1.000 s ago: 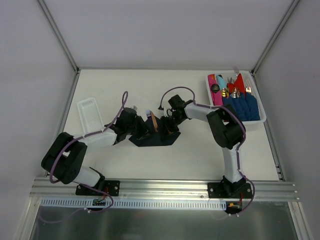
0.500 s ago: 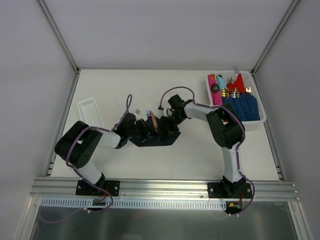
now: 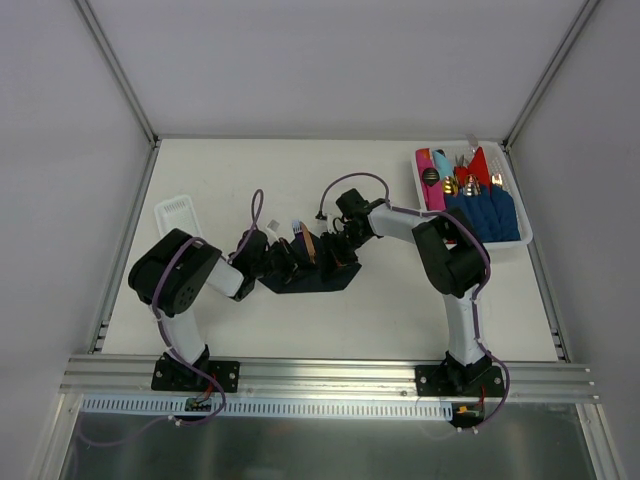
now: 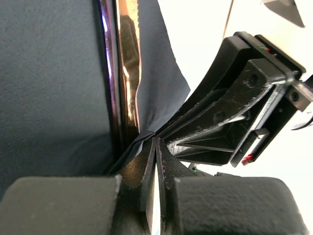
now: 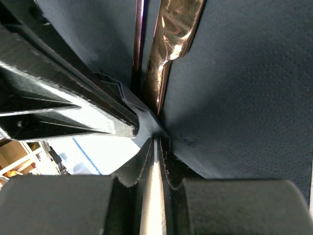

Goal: Place the utensils on the paper napkin and roll it up

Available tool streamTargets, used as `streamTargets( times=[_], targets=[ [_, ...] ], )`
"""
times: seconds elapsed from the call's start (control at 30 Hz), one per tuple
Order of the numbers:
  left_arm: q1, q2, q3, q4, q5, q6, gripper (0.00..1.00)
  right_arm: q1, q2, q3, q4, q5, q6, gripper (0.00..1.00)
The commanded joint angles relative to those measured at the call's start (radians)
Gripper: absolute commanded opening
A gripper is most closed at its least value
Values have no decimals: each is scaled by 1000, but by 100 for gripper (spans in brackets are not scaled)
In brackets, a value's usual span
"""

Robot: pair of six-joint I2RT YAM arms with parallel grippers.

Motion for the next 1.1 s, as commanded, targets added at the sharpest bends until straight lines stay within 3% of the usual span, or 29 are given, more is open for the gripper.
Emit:
streamTargets(
  times=[0.0, 0.37, 0.5, 0.6, 0.73, 0.87, 1.07],
  targets=[
    [14, 45, -18, 141, 35, -24, 0, -4, 9, 24, -36, 24, -27, 9],
    [34, 152, -69, 284, 40, -80, 0, -6, -11, 32, -50, 33, -35, 9],
    [34, 177, -66, 295, 42, -83, 0, -23, -69, 32, -53, 33, -44, 16],
    [36, 195, -61, 301, 42, -86, 0, -42, -137, 40, -74, 47, -59, 40],
    [34, 207, -58, 304, 40, -89, 0, -81, -195, 47, -131, 99, -87, 54],
    [34, 218, -57, 312, 39, -95, 0, -127, -210, 15, -148, 174, -98, 56],
    [36, 226, -57, 317, 40, -100, 0, -173, -109, 41, -221, 256, -99, 58]
  ],
)
